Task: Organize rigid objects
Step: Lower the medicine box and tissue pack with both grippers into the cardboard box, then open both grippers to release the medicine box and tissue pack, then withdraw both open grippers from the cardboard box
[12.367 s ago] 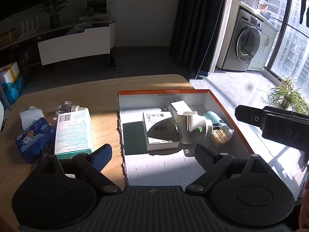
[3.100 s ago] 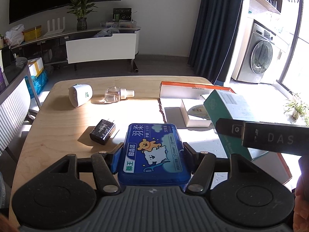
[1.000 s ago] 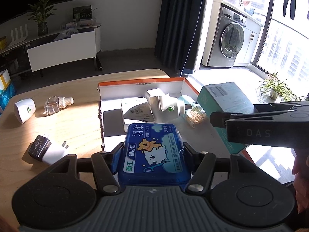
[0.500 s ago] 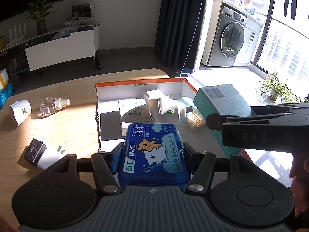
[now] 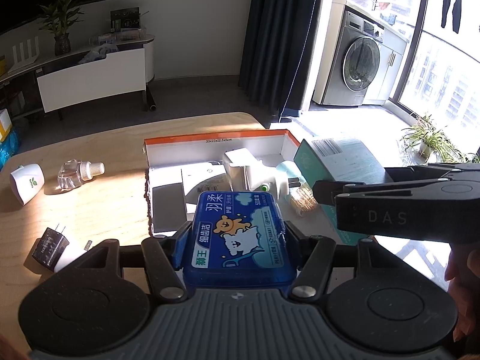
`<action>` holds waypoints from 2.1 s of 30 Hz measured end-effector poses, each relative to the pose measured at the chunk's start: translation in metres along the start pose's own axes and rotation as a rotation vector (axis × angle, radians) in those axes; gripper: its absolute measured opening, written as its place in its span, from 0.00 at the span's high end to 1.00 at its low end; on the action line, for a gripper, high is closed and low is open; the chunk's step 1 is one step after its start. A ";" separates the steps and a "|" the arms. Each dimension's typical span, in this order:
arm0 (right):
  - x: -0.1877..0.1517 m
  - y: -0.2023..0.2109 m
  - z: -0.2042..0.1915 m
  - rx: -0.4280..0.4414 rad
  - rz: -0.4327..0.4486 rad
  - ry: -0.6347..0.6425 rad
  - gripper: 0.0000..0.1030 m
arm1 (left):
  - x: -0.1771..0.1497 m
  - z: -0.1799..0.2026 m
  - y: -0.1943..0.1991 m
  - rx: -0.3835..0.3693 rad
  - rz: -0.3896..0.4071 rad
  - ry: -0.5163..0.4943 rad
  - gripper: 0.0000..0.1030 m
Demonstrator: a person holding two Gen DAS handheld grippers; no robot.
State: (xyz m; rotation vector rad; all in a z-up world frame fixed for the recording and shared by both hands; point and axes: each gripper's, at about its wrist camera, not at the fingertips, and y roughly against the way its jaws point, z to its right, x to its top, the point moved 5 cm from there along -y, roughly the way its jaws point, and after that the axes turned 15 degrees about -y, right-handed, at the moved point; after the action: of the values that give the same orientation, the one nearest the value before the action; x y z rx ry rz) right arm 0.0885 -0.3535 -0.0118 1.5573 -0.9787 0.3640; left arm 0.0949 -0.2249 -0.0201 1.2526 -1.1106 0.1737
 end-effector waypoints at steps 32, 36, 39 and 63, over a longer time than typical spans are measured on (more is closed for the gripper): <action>0.034 -0.052 -0.002 0.001 0.006 -0.005 0.18 | -0.002 0.007 -0.032 -0.047 -0.055 -0.008 0.39; 0.048 -0.055 -0.001 0.003 0.074 -0.019 0.15 | -0.002 0.008 -0.033 -0.052 -0.057 -0.007 0.39; 0.049 -0.049 0.004 0.007 0.090 -0.040 0.15 | -0.002 0.008 -0.035 -0.059 -0.060 -0.003 0.39; 0.023 0.000 -0.009 0.047 0.098 -0.052 0.13 | -0.005 -0.027 0.002 0.066 -0.060 0.065 0.14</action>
State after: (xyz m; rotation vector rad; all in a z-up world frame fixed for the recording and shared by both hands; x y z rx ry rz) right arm 0.1045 -0.3541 0.0067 1.5718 -1.0963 0.4190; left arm 0.1064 -0.1997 -0.0196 1.3287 -1.0169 0.2057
